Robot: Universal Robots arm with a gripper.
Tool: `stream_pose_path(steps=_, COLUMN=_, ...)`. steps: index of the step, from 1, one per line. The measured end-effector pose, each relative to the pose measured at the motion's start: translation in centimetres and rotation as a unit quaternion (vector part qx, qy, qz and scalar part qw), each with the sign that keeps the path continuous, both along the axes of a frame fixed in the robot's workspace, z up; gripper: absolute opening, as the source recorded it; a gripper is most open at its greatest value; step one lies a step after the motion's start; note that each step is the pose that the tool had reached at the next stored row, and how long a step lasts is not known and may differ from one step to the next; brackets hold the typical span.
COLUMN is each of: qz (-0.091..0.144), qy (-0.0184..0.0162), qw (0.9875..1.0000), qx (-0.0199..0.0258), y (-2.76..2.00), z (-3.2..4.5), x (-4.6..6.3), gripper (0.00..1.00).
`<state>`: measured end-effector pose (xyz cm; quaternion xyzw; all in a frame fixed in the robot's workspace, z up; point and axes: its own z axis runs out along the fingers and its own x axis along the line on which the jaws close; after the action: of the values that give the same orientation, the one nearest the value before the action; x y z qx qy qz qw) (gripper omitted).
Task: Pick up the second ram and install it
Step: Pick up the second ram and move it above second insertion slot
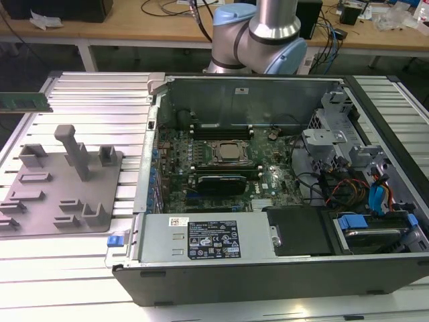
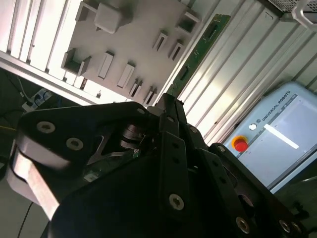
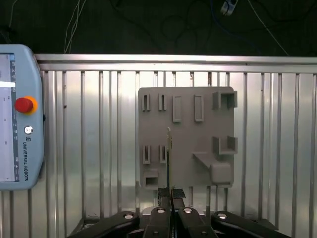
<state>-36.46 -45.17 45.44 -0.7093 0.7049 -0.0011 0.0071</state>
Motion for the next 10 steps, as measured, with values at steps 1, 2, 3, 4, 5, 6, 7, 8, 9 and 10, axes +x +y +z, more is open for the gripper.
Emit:
stream_pose_path(steps=1, qz=0.0, qy=0.0, qw=1.0, qx=0.0, y=0.0, z=0.0, x=0.4, gripper=0.1)
stream_pose_path(steps=2, qz=0.0, qy=0.0, qw=1.0, qx=0.0, y=0.0, z=-0.01, x=0.8, gripper=0.1)
stream_pose_path(steps=3, qz=0.0, qy=0.0, qw=1.0, qx=0.0, y=0.0, z=0.0, x=1.4, gripper=0.1)
stream_pose_path(steps=4, qz=0.0, qy=0.0, qw=1.0, qx=0.0, y=-0.01, z=0.0, x=1.7, gripper=0.1)
stream_pose_path(steps=5, qz=0.0, qy=0.0, qw=1.0, qx=0.0, y=0.0, z=0.0, x=2.2, gripper=0.1)
stream_pose_path(steps=6, qz=0.0, qy=0.0, qw=1.0, qx=0.0, y=0.0, z=0.0, x=2.7, gripper=0.1)
stream_pose_path(steps=7, qz=0.0, qy=0.0, qw=1.0, qx=0.0, y=0.0, z=0.0, x=3.0, gripper=0.1)
stream_pose_path(steps=8, qz=0.0, qy=0.0, qw=1.0, qx=0.0, y=0.0, z=0.0, x=3.3, gripper=0.1)
stream_pose_path(steps=9, qz=0.0, qy=0.0, qw=1.0, qx=0.0, y=0.0, z=0.0, x=4.0, gripper=0.1)
stream_pose_path(steps=10, qz=0.0, qy=0.0, qw=1.0, qx=0.0001, y=0.0, z=-0.01, x=4.5, gripper=0.1)
